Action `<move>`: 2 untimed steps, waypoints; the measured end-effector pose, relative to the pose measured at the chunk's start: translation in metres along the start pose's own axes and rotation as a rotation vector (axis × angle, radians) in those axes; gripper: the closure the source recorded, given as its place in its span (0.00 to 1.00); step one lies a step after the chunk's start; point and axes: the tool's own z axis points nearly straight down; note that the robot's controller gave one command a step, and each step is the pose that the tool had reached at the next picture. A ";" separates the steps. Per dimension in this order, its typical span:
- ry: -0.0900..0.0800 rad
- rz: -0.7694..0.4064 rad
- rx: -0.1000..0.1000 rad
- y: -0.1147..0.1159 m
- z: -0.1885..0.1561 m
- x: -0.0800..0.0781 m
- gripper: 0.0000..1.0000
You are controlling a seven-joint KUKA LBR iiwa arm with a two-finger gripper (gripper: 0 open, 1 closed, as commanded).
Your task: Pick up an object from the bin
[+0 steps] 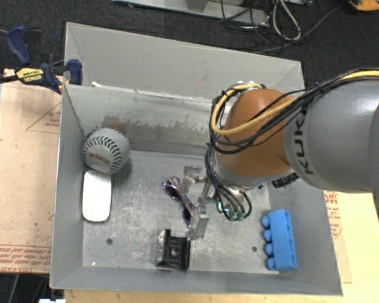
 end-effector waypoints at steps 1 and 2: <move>0.000 0.000 0.000 0.000 0.000 0.000 0.00; 0.005 -0.113 -0.001 -0.006 0.026 0.059 0.00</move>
Offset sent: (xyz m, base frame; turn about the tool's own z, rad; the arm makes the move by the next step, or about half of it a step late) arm -0.0557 -0.0092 -0.0242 -0.1157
